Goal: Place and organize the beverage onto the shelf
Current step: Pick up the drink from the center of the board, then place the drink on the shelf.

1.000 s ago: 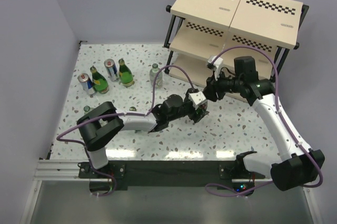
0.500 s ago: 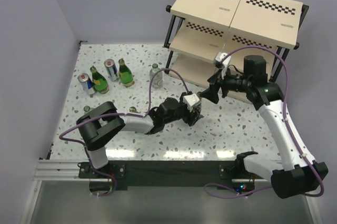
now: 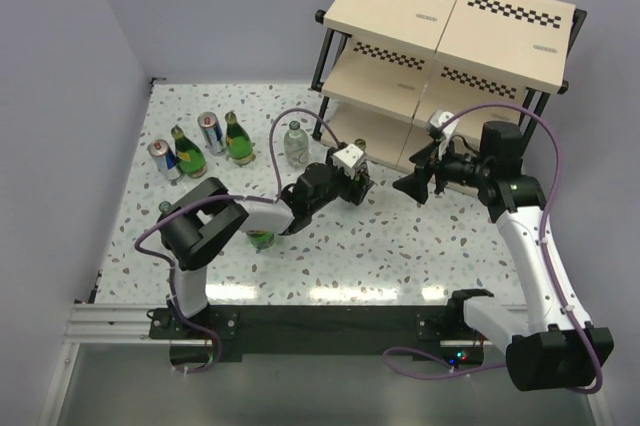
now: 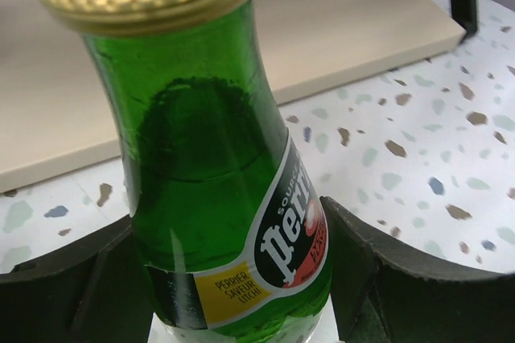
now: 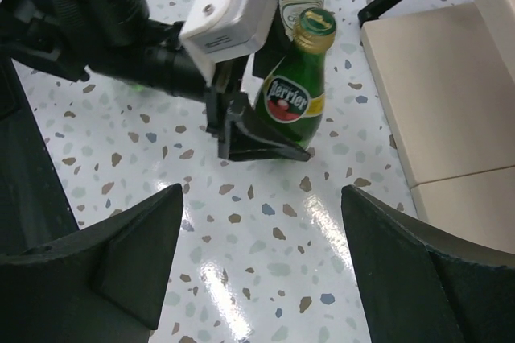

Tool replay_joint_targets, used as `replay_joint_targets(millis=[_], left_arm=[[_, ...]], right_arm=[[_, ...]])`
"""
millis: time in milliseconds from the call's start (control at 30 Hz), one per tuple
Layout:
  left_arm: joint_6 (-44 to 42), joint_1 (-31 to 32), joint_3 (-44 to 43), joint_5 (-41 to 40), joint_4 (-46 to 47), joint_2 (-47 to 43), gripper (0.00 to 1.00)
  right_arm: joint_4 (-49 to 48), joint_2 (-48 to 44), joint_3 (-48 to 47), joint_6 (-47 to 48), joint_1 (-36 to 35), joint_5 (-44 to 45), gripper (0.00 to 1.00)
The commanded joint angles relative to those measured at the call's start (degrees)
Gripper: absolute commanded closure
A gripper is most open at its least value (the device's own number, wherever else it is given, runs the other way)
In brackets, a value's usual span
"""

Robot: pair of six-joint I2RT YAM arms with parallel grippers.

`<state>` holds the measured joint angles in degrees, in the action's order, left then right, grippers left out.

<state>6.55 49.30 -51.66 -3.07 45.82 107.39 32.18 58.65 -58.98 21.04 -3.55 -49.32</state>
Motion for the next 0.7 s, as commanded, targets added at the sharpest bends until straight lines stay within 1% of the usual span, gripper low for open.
replay_joint_targets(millis=[0,333,667], left_arm=[[1.28,-2.27,-6.25,-1.85,13.33,-0.26,1.0],[-0.04,-6.05,-15.13,0.17,11.83,5.8,1.0],[-0.04,-8.25,-20.23,2.28,10.08,10.03,1.0]], right_arm=[[-1.6,-0.73,0.27,2.34,0.48,-3.77,0.17],[-0.11,-0.38,0.27,3.22,1.27,-2.97,0.17],[1.74,0.5,-0.87,3.92,1.35,-3.5,0.17]])
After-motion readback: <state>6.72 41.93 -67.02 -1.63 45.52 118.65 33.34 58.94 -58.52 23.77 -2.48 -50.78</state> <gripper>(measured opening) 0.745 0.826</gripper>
